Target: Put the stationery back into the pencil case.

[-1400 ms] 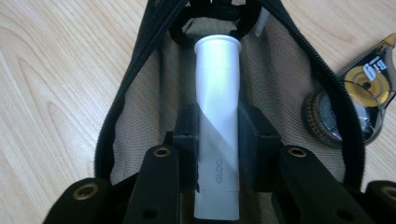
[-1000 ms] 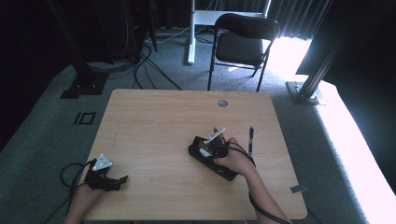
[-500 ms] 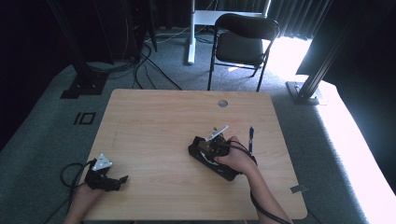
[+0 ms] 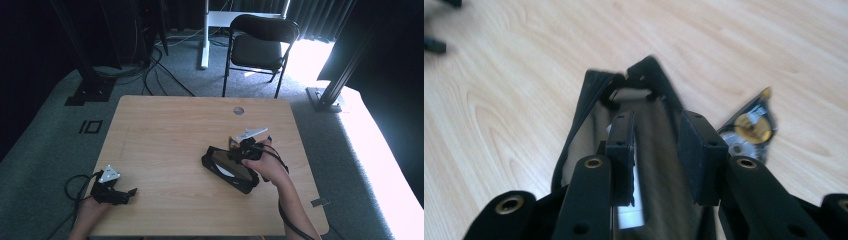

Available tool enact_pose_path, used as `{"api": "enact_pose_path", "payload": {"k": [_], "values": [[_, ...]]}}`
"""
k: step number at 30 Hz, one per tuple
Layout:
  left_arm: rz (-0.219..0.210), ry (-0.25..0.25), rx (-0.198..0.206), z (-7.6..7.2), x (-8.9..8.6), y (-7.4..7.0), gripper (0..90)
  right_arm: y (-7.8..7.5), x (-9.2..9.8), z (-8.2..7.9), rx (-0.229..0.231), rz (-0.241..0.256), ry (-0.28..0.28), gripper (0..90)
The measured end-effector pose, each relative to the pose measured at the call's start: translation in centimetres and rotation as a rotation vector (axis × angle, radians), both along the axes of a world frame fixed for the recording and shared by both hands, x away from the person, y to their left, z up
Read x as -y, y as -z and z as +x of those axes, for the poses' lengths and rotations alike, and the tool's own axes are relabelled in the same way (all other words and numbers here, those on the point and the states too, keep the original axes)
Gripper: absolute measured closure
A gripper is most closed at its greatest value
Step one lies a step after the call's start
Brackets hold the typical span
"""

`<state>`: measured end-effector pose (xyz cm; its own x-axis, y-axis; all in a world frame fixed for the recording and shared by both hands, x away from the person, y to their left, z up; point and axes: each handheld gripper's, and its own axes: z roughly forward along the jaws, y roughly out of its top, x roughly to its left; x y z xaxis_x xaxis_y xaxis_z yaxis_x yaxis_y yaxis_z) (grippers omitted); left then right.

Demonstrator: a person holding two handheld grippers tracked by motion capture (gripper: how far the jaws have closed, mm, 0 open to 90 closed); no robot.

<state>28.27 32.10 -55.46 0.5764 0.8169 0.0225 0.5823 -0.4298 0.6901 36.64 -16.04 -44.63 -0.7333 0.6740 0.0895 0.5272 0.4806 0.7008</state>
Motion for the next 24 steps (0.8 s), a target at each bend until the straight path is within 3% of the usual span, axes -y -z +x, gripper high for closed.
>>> {"api": "enact_pose_path", "payload": {"k": [11, 24], "values": [[0.000, 0.000, 0.000, 0.0, 0.0, 0.0, 1.2, 0.1, 2.7, 0.9, 0.054, 0.059, 0.148, 66.0], [0.000, 0.000, 0.000, 0.0, 0.0, 0.0, 1.2, 2.7, 6.4, 1.8, 0.111, 0.019, 0.398, 65.5]]}}
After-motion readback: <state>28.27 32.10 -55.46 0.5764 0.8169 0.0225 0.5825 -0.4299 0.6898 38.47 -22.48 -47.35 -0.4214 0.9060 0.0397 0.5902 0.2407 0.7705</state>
